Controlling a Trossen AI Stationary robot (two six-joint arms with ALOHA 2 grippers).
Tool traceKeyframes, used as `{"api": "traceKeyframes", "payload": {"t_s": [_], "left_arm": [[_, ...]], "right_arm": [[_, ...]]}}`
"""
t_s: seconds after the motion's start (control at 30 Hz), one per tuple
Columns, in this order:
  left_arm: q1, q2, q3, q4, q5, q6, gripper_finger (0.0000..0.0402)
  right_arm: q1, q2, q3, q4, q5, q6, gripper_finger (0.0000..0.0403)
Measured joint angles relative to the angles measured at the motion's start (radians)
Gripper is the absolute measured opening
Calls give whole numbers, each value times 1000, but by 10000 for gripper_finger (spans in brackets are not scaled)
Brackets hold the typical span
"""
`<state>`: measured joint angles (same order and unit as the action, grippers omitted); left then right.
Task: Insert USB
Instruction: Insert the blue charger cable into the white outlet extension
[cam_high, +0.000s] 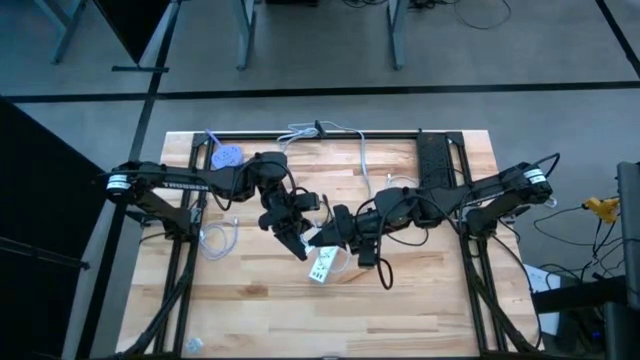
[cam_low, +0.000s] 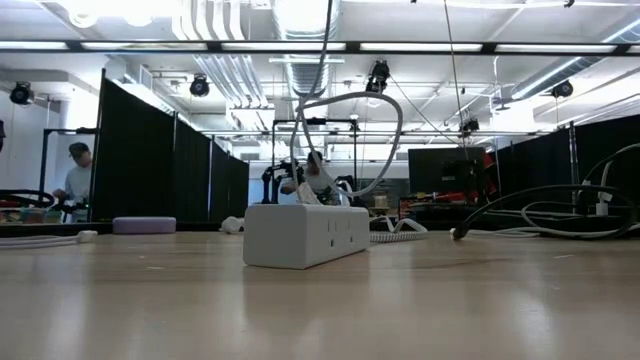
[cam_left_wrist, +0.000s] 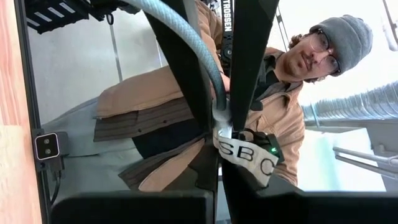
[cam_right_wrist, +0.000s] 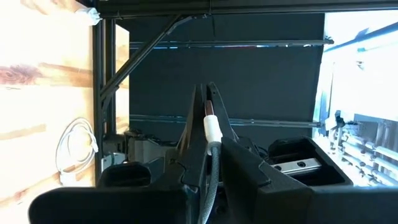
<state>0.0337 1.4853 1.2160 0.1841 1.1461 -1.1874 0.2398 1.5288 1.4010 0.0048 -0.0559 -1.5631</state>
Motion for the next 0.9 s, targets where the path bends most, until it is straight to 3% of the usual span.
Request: {"api": "traceKeyframes", "payload": {"t_s": [0.4, 0.9], "left_arm": [[0, 0, 0, -1, 0, 3, 0], [8, 0, 0, -34, -11, 79, 0]], "right_arm": [[15, 0, 0, -1, 13, 0, 23], [62, 0, 0, -17, 137, 57, 1]]}}
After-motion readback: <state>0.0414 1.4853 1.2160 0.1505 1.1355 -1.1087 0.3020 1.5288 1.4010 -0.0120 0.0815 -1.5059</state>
